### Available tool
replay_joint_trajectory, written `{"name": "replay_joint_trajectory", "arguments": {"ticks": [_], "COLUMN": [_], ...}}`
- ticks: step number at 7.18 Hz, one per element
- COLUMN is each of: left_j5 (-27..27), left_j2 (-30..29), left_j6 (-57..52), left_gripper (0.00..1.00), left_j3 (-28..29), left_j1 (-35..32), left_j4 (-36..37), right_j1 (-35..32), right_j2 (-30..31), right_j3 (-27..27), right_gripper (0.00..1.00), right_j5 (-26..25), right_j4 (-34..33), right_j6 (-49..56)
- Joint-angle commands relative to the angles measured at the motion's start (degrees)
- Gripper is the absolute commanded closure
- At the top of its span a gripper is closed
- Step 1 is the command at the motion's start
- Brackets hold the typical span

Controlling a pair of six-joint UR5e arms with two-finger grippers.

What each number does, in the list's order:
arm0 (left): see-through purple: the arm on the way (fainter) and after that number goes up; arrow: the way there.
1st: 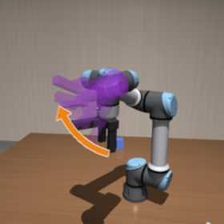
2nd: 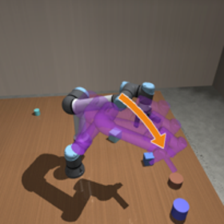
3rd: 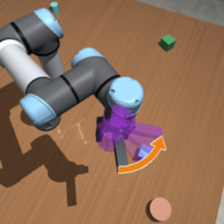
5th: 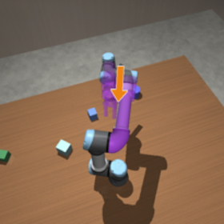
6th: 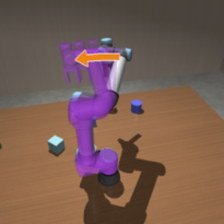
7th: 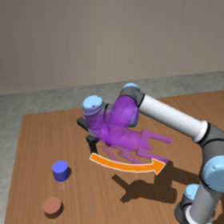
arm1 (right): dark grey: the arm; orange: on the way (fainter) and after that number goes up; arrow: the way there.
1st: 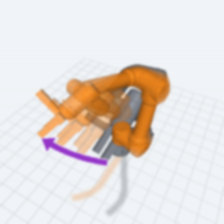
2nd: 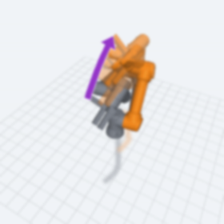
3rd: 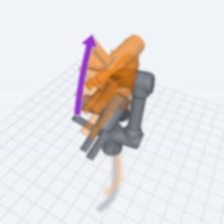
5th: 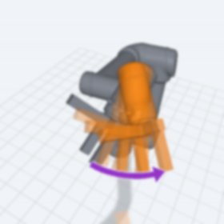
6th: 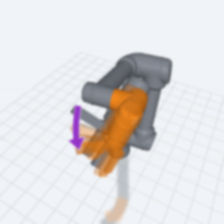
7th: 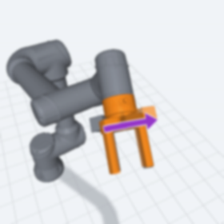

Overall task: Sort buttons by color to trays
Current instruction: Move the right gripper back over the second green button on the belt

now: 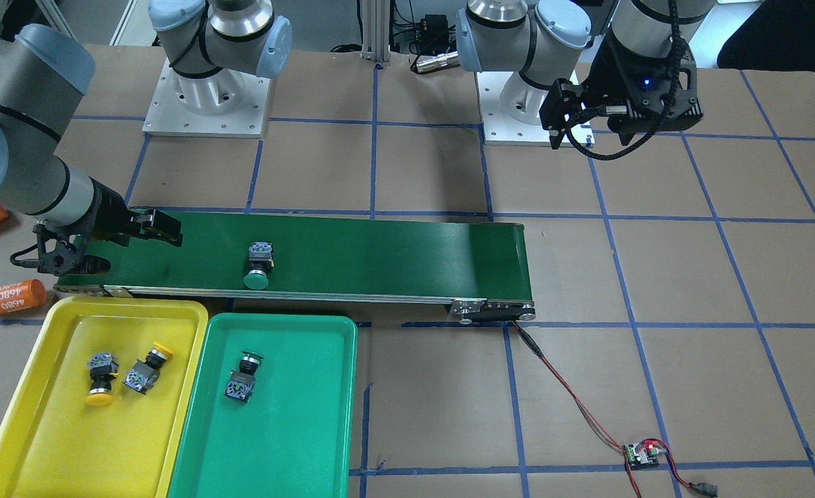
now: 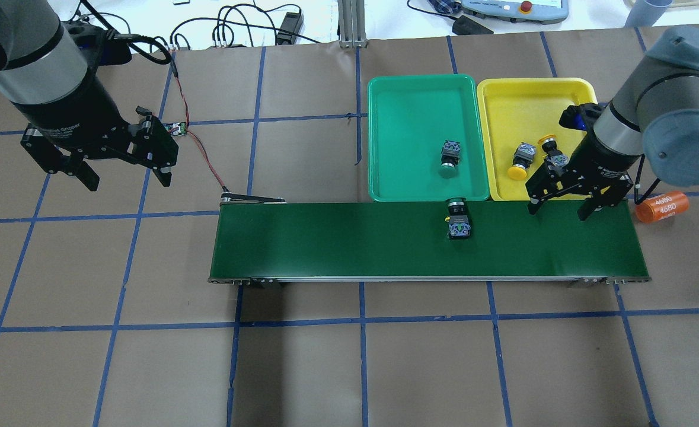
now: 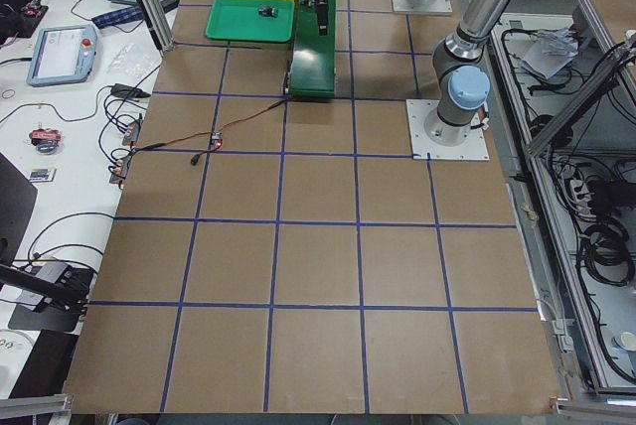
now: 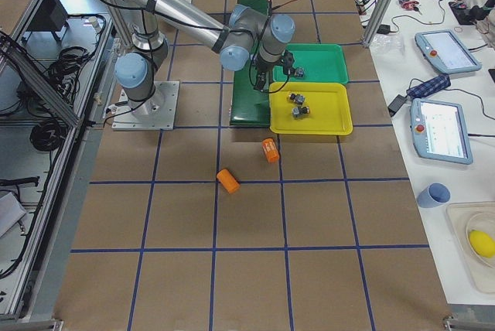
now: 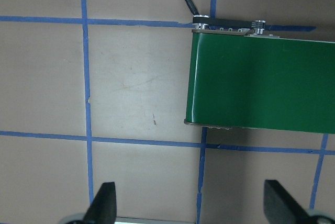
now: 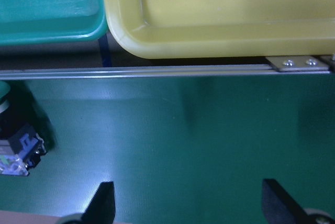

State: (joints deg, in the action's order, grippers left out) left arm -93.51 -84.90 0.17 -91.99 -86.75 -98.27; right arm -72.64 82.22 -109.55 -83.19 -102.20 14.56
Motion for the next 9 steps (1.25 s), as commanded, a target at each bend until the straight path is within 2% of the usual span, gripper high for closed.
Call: {"name": "replay_joint_trajectory", "arguments": {"ticks": [1,4,9], "left_j5": [0.08,0.0,0.0], "left_j2": [0.08,0.18,0.09], "left_j6": [0.0,0.0,0.0], "left_gripper": [0.0,0.0,0.0], "left_j3": [-0.03,-0.12,-0.2], "left_j1": [0.0,0.0,0.0], "left_j4": [0.01,0.01,-0.08], "right_j1": [1.53,1.63,2.86], "right_j2": [0.14,-1.79,-2.06], "right_j3": [-1.89,-2.16,-3.03], "right_gripper": [0.01,0.0,0.0], "right_j5": [6.14,7.25,7.33], "right_j4": [-0.71,-4.74,-4.67], "right_j6": [1.7,2.23,4.78]}}
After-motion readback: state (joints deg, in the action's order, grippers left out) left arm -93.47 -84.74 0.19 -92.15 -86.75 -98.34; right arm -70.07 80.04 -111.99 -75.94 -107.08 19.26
